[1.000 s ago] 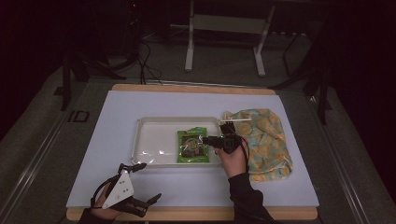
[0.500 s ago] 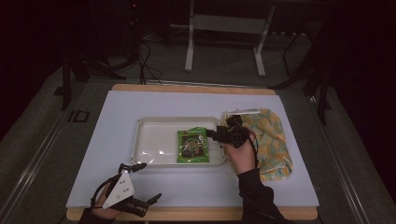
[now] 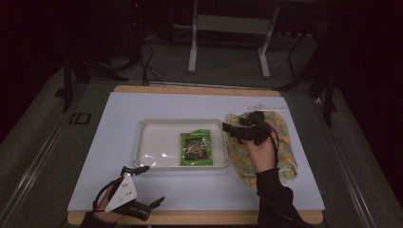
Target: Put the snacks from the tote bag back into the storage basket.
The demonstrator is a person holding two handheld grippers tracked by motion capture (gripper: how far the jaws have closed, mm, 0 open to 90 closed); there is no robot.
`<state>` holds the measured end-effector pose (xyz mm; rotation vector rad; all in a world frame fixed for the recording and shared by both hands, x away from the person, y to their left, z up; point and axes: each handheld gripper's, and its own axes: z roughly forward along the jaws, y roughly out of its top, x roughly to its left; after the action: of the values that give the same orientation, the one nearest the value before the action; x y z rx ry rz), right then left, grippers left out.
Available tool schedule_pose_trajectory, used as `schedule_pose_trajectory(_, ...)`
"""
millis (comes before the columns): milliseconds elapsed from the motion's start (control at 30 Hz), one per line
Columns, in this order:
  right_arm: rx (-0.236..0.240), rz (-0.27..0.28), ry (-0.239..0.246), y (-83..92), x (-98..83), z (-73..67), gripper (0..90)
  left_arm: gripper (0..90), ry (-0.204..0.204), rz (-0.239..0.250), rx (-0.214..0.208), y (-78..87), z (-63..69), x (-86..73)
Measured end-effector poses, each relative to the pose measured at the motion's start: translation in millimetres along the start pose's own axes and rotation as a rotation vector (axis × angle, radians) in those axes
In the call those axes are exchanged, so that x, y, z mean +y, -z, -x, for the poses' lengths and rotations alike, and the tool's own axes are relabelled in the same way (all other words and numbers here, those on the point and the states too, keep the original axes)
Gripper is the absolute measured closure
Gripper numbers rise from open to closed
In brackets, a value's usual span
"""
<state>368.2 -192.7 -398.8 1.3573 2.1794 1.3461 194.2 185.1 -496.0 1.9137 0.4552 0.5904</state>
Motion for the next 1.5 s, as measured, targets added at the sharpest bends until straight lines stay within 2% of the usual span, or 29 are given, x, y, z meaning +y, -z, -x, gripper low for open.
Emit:
schedule_pose_trajectory(33, -0.015, 0.008, 0.001, 2.5, 0.7, 2.1, 20.6, 0.5, -0.001, -0.001, 0.000, 0.1, -0.1, 0.0)
schedule_pose_trajectory(100, -0.014, 0.011, 0.012, 7.3, 1.7, 5.4, 16.0, 0.5, 0.000, -0.001, 0.001, 0.0, -0.1, 0.0)
schedule_pose_trajectory(233, -0.059, 0.024, 0.038, 16.8, 2.6, 11.0, 16.1, 0.5, -0.002, -0.002, -0.001, 0.0, 0.1, 0.0)
schedule_pose_trajectory(400, -0.087, 0.038, 0.035, 25.7, -0.5, 21.5, 15.3, 0.5, -0.002, -0.003, -0.001, -0.1, 0.2, 0.0)
schedule_pose_trajectory(533, -0.098, 0.047, 0.032, 29.4, -5.3, 29.5, 15.2, 0.5, -0.002, -0.004, -0.001, -0.3, 0.1, 0.0)
schedule_pose_trajectory(633, -0.106, 0.054, 0.049, 32.0, -9.4, 34.7, 15.4, 0.5, -0.003, -0.005, -0.001, -0.2, 0.3, -0.1)
schedule_pose_trajectory(900, -0.119, 0.062, 0.041, 41.1, -21.1, 47.2, 15.3, 0.5, -0.005, -0.009, -0.002, -1.1, 0.5, -0.5)
schedule_pose_trajectory(1067, -0.112, 0.093, 0.036, 49.0, -28.0, 54.1, 15.7, 0.5, -0.006, -0.011, -0.003, -1.1, 0.5, -0.5)
schedule_pose_trajectory(1500, -0.174, 0.114, 0.042, 62.4, -52.0, 72.9, 15.7, 0.5, -0.006, -0.009, -0.003, -1.0, 0.7, -0.4)
